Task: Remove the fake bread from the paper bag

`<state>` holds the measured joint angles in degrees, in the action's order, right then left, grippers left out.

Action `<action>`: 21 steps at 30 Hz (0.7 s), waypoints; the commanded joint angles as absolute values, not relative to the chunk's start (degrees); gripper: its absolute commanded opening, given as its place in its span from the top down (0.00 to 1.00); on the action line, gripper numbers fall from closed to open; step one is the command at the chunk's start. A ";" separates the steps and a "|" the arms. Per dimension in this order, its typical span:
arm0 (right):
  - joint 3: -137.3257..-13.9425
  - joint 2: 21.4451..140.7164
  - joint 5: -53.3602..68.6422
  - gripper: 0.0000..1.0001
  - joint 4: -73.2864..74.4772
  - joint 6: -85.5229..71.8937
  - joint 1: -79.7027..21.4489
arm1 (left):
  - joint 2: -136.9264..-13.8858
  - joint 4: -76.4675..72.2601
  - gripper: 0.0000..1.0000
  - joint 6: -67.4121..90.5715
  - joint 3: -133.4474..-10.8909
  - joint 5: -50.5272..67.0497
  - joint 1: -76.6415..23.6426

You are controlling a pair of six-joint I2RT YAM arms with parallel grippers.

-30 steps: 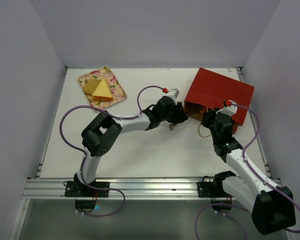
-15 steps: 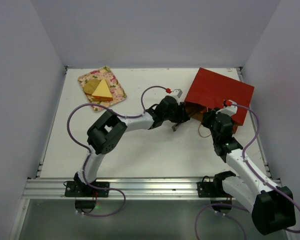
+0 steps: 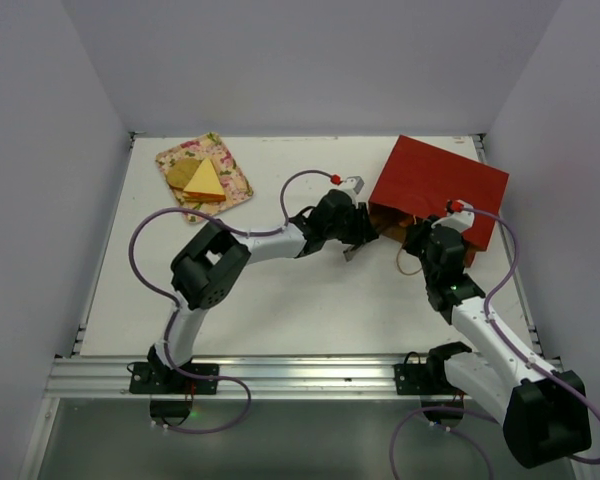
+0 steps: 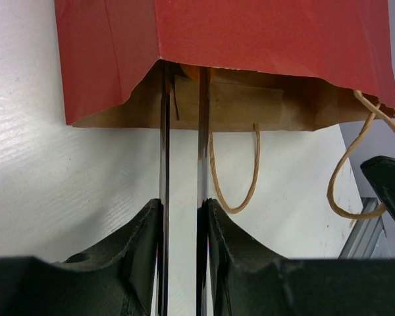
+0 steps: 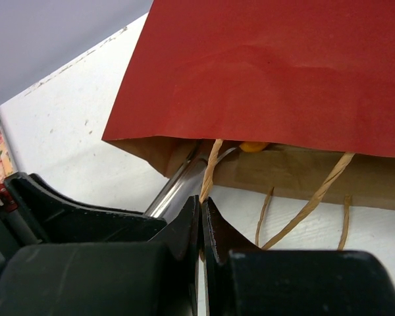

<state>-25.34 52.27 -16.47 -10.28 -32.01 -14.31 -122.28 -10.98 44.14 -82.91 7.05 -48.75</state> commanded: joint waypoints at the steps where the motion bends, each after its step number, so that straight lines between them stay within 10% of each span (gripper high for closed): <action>1: -25.93 52.82 -18.81 1.00 -10.99 -32.78 -14.33 | -115.41 -11.08 0.80 43.59 -82.62 8.35 -48.25; 21: -26.98 53.88 -19.86 1.00 -10.11 -32.61 -14.33 | -95.38 -10.11 0.80 43.68 -62.50 5.10 -50.36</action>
<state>-25.36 53.52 -17.56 -10.07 -32.16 -14.28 -101.54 -7.75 43.97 -64.40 6.83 -49.17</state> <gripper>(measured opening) 0.022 0.342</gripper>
